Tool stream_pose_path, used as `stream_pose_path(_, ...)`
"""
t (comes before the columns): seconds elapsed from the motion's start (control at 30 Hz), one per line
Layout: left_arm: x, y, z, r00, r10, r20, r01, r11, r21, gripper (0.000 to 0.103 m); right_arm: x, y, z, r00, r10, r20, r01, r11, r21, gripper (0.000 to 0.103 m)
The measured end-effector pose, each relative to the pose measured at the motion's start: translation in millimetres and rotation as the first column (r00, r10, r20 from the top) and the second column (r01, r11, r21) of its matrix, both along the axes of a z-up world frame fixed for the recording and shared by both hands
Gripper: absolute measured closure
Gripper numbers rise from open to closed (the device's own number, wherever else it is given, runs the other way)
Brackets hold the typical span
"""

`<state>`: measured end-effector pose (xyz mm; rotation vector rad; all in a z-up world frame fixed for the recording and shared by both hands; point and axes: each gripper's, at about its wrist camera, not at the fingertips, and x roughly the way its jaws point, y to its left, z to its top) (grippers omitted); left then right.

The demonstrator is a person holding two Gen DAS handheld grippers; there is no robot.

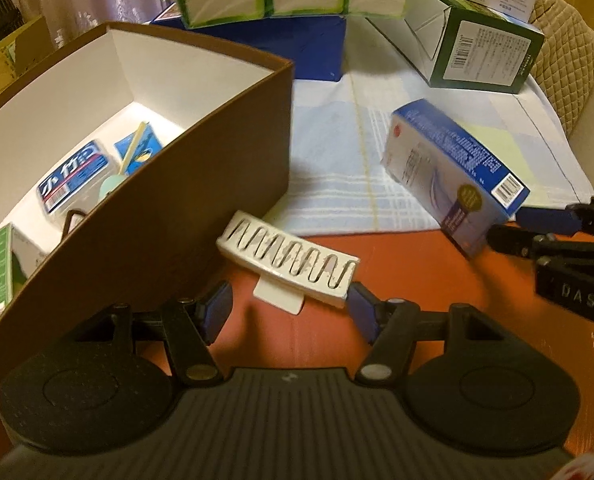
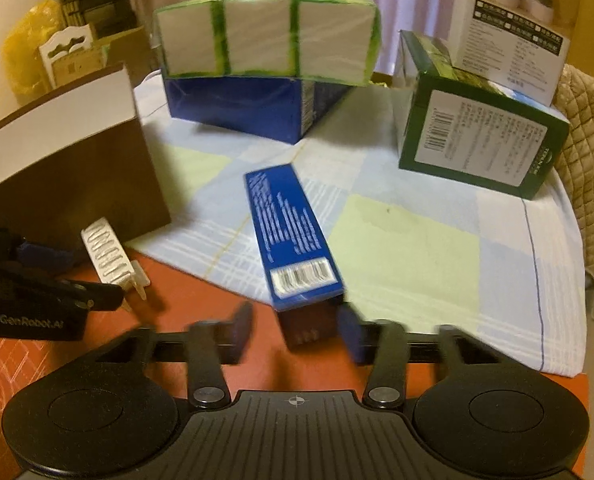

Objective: Organize rigid objects
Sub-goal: 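Lower the left tool to the white toothbrush holder while the right tool approaches the blue medicine box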

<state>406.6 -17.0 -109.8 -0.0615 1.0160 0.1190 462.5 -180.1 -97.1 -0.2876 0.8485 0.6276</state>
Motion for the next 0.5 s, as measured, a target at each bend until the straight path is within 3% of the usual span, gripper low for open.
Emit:
stream_pose_path(0.03,-4,3,1,1.000,0.002,-0.001,-0.002,1.000,0.001,0.042,-2,0,-1,1.000,0.001,-0.013,-0.001,1.000,0.002,0.082)
stream_pose_path(0.13,-16,10,3,1.000,0.006,-0.001,-0.006,1.000,0.002,0.042,-8,-2,1,1.000,-0.007,-0.024,0.007,1.000,0.016,0.090)
stream_pose_path(0.37,-36,26,3,0.999,0.045,-0.017,-0.044,0.999,0.029,0.046,-32,-2,7,0.997,0.032,-0.072,-0.028,0.998,0.058,0.092)
stream_pose_path(0.4,-38,29,4,0.999,0.047,-0.017,-0.047,0.999,0.010,0.047,-34,-2,8,0.997,0.022,-0.072,-0.017,0.998,0.057,0.090)
stream_pose_path(0.47,-39,32,8,0.999,0.046,-0.006,-0.046,0.999,-0.029,0.047,-35,-2,9,0.998,-0.008,-0.065,0.010,0.999,0.043,0.078)
stream_pose_path(0.5,-39,31,11,0.999,0.039,0.005,-0.039,0.998,-0.041,0.047,-34,-4,9,0.998,-0.020,-0.055,0.022,0.999,0.040,0.059)
